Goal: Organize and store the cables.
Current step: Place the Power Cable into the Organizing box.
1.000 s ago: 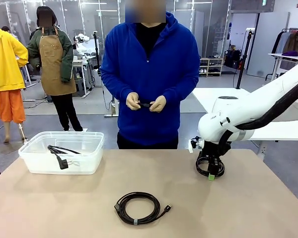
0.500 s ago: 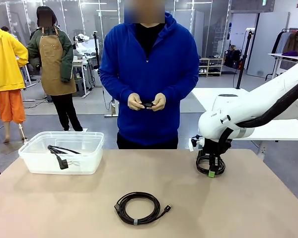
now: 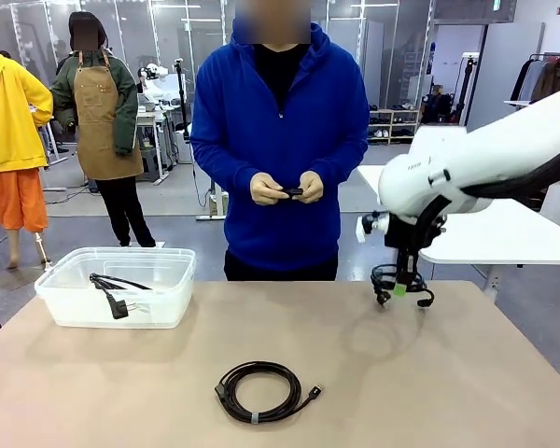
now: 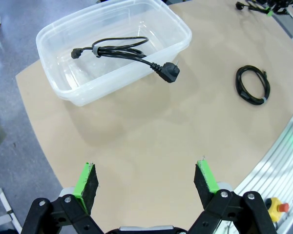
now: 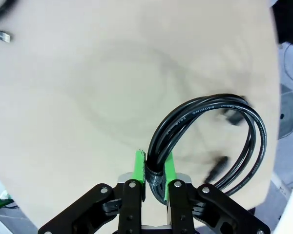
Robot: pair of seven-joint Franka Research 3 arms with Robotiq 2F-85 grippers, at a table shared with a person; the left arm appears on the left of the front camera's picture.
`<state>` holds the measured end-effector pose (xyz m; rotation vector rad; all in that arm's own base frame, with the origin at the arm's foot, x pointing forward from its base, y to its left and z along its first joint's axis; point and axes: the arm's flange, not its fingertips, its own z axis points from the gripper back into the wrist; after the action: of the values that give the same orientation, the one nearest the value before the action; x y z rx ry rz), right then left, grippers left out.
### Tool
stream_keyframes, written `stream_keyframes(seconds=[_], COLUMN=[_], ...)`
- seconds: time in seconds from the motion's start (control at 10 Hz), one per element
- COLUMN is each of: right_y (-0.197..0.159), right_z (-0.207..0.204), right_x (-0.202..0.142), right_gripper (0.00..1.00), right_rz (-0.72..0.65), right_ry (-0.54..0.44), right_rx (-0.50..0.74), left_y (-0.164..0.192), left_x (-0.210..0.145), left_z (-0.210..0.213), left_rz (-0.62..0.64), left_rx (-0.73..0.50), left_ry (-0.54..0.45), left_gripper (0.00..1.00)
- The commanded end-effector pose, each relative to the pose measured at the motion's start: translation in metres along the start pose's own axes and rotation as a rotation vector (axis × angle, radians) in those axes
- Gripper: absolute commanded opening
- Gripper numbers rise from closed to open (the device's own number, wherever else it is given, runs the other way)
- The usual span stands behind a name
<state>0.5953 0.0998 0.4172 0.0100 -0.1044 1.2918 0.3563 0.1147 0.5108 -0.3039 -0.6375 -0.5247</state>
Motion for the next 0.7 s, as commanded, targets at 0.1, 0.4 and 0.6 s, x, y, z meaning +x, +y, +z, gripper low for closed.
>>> stream_keyframes(seconds=[0.1, 0.4, 0.6], right_y=[0.024, 0.009, 0.009], right_z=[0.011, 0.021, 0.021], right_x=[0.004, 0.004, 0.004], right_gripper=[0.0, 0.0, 0.0], right_rz=[0.013, 0.0, 0.0], right_ry=[-0.016, -0.015, -0.015], right_rx=[-0.011, -0.013, -0.013], left_y=[-0.002, -0.002, -0.002], left_x=[-0.001, -0.001, -0.001], left_z=[0.002, 0.002, 0.002], left_rz=[0.011, 0.011, 0.011], left_rx=[-0.001, -0.001, -0.001], left_ry=[0.009, 0.009, 0.009], left_gripper=[1.0, 1.0, 1.0])
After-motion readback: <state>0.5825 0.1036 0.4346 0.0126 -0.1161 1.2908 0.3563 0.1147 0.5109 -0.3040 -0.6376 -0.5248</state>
